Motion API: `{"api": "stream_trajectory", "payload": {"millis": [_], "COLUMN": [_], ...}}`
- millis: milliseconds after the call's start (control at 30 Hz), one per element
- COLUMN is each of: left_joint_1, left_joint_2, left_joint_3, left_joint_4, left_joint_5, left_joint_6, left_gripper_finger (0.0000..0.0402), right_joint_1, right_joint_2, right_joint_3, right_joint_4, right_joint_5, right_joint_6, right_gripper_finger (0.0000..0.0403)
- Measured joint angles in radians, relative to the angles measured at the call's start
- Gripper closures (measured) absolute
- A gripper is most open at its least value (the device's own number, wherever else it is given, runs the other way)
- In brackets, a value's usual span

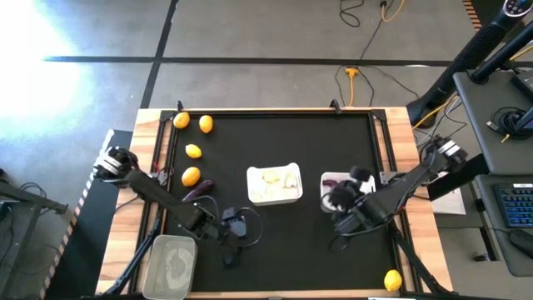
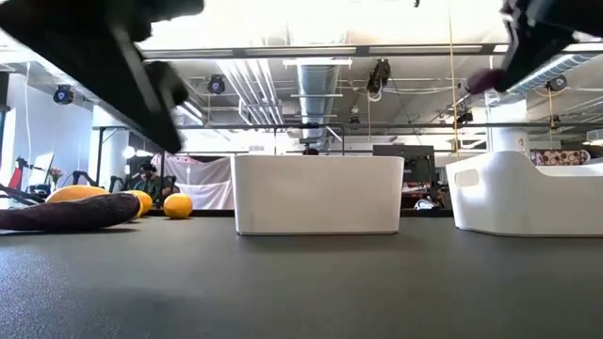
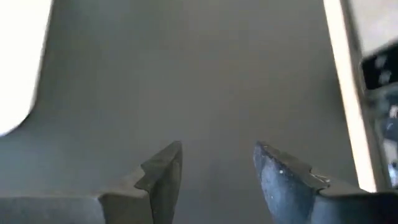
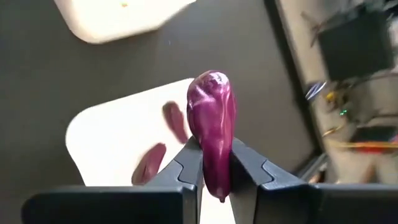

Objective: Sort produce into baskets
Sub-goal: Put the eggplant into the right white bin

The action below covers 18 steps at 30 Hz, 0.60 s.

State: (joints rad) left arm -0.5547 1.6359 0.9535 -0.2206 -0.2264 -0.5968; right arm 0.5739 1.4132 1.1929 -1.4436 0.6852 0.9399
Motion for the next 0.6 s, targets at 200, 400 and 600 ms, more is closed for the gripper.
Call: {"api": "stream_trajectory", "payload": {"millis": [200,400,600], "left_joint_1": [-0.024,-0.064,-0.113], "left_joint_2": [-0.099,-0.134,-0.129], "left_joint_3": [0.0,0.0,0.0], "left_joint_4": [-0.295,-0.465,-0.651], "left_joint_5": [-0.113,-0.089,-0.097], "left_joint_6": [-0.156,-0.232,-0.331], "left_gripper_finger": [0.0219,0.0219,0.0219], "right_joint_1": [-0.001,-0.001,-0.001], "right_joint_2": [-0.135,-0.196,-0.199], "right_joint_3": [-0.252,-0.434,-0.488], "right_joint_4": [0.197,0.408,0.488], "right_joint_5": [-0.063,-0.107,-0.11], "right_joint_6": [0.116,0.137,0.136], "right_gripper_finger": [0.0356,0.0336,0.0291]}}
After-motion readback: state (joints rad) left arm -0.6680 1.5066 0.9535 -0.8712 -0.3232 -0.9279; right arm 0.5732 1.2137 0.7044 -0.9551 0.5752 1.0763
